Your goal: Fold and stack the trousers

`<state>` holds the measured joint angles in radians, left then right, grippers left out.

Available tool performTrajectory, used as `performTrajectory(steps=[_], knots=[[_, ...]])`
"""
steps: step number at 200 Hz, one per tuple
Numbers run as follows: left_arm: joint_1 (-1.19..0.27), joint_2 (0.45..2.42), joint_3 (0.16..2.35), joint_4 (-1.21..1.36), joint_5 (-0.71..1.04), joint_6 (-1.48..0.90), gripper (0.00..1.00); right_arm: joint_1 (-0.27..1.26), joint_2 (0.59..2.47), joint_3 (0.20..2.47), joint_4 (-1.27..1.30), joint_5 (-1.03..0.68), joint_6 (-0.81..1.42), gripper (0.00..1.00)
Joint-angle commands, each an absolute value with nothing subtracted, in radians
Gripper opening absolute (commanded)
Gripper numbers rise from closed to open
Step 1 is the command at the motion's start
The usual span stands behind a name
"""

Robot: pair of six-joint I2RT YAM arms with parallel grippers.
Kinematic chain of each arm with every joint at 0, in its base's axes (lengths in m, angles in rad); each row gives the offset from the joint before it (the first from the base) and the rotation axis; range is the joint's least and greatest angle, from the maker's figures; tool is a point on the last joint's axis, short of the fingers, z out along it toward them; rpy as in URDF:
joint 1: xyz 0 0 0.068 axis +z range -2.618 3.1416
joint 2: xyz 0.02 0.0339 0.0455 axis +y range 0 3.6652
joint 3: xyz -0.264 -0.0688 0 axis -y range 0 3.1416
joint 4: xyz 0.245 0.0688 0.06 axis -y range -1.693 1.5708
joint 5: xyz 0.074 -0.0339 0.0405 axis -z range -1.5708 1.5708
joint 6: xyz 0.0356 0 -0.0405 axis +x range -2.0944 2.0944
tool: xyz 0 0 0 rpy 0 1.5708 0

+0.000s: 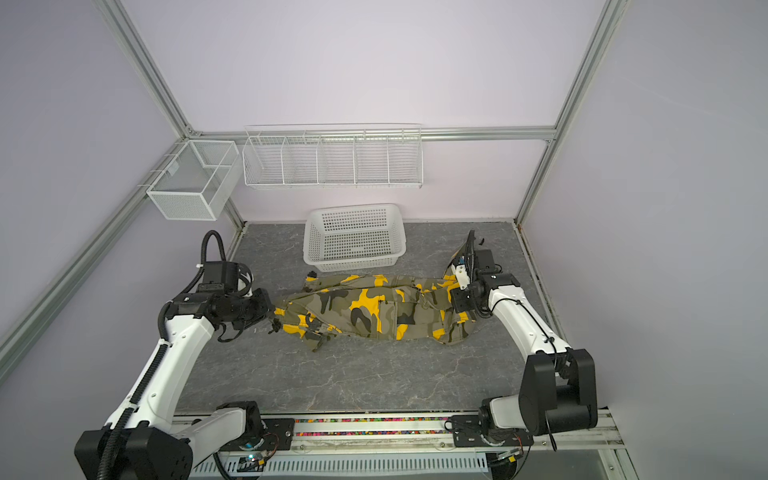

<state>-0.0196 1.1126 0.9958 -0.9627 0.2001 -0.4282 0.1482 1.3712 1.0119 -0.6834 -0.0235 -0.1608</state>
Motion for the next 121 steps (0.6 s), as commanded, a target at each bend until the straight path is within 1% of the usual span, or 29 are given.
performTrajectory(steps=[1,10,26,40,46,58,80,98,121], knots=[[-0.013,1.086,0.978,-1.041,0.011,-0.493,0.00,0.192,1.284,1.041,-0.729,0.019,-0.288,0.66],[-0.012,1.082,0.970,-1.047,-0.037,-0.505,0.00,0.199,1.258,1.047,-0.740,0.017,-0.314,0.67],[-0.012,1.082,0.945,-1.040,-0.099,-0.518,0.00,0.269,1.187,1.035,-0.747,-0.074,-0.392,0.69],[-0.012,1.085,0.917,-1.028,-0.092,-0.517,0.00,0.325,1.142,1.004,-0.755,-0.166,-0.454,0.71],[-0.012,1.085,0.904,-1.024,-0.088,-0.520,0.00,0.357,1.128,0.988,-0.761,-0.182,-0.476,0.76],[-0.012,1.086,0.880,-1.021,-0.080,-0.521,0.00,0.429,1.102,0.945,-0.759,-0.197,-0.515,0.77],[-0.012,1.073,0.857,-1.023,-0.072,-0.531,0.01,0.543,1.074,0.845,-0.730,-0.175,-0.561,0.79],[-0.012,1.060,0.853,-1.021,-0.068,-0.540,0.02,0.623,1.088,0.773,-0.705,-0.119,-0.620,0.79],[-0.011,1.050,0.853,-1.018,-0.046,-0.550,0.00,0.656,1.148,0.720,-0.649,-0.053,-0.656,0.79]])
